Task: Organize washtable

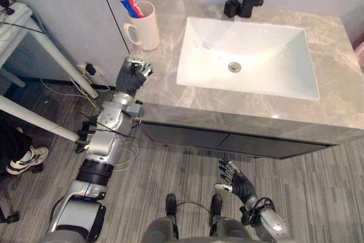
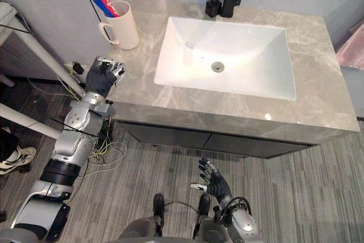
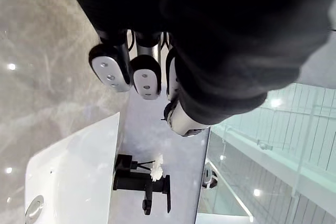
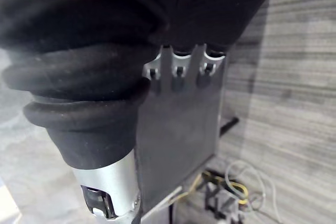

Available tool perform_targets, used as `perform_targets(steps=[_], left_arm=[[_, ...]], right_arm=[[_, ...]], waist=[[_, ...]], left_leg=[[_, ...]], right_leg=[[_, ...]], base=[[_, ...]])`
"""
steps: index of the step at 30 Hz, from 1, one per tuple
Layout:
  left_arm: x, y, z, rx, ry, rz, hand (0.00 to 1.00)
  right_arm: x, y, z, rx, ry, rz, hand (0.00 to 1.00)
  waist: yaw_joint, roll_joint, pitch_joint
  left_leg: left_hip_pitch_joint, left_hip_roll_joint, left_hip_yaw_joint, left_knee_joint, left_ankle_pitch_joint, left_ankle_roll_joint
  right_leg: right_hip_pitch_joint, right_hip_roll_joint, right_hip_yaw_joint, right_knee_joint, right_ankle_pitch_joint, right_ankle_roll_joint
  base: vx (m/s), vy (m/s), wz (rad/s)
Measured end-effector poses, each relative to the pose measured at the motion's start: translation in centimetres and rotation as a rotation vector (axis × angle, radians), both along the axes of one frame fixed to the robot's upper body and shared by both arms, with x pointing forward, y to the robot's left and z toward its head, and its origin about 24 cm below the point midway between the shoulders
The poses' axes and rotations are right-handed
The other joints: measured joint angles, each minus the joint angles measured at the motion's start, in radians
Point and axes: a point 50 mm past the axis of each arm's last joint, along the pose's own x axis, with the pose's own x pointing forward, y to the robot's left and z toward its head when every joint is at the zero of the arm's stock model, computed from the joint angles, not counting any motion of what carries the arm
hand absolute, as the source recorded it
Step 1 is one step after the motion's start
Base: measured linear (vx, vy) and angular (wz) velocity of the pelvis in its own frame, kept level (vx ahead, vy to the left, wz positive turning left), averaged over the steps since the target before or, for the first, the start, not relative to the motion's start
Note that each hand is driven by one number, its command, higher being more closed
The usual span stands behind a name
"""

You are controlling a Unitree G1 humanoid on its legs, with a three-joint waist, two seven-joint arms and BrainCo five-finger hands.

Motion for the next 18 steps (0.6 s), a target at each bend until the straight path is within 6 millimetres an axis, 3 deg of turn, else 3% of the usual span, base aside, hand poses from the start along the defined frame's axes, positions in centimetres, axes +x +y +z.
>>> perform_targets(steps=[5, 8, 13, 18], left_arm=[[0.8, 2.5, -1.7, -0.032, 0.101, 0.145, 1.0], [1.8, 3.3, -1.5, -0.037, 0.127, 0.212, 1.0], [4.3, 3.9, 1.3, -0.013, 0.109, 0.279, 1.0], [5.7, 5.1, 5.8, 0.004, 0.037, 0.34, 1.0]], right_arm=[[-0.1, 0.0, -0.1, 0.004, 0.009, -0.01, 0.0], [-0.1, 0.1, -0.2, 0.001, 0.012, -0.008, 0.0], [-0.4, 0.3, -0.3, 0.0, 0.02, -0.003, 0.0], [-0.6, 0.7, -0.3, 0.014, 0.023, -0.005, 0.0]], waist=[[-0.007, -0.001, -0.022], [-0.009, -0.007, -0.027], [-0.009, -0.023, -0.036], [-0.021, -0.063, -0.014]], left_leg=[[0.011, 0.001, -0.011, -0.014, 0.004, -0.005], [0.006, 0.001, -0.017, -0.015, 0.008, -0.008], [-0.017, 0.002, -0.018, -0.014, 0.019, -0.008], [-0.044, 0.006, -0.012, 0.0, 0.02, -0.008]], right_leg=[[0.007, 0.002, -0.005, -0.003, 0.0, 0.0], [0.006, 0.003, -0.015, -0.003, 0.0, -0.001], [-0.013, 0.003, -0.022, 0.001, 0.0, -0.001], [-0.047, 0.006, -0.005, 0.013, 0.001, -0.002]], base=[[0.0, 0.001, 0.01], [0.0, 0.003, 0.1], [0.0, 0.003, 0.04], [0.01, 0.005, -0.08]])
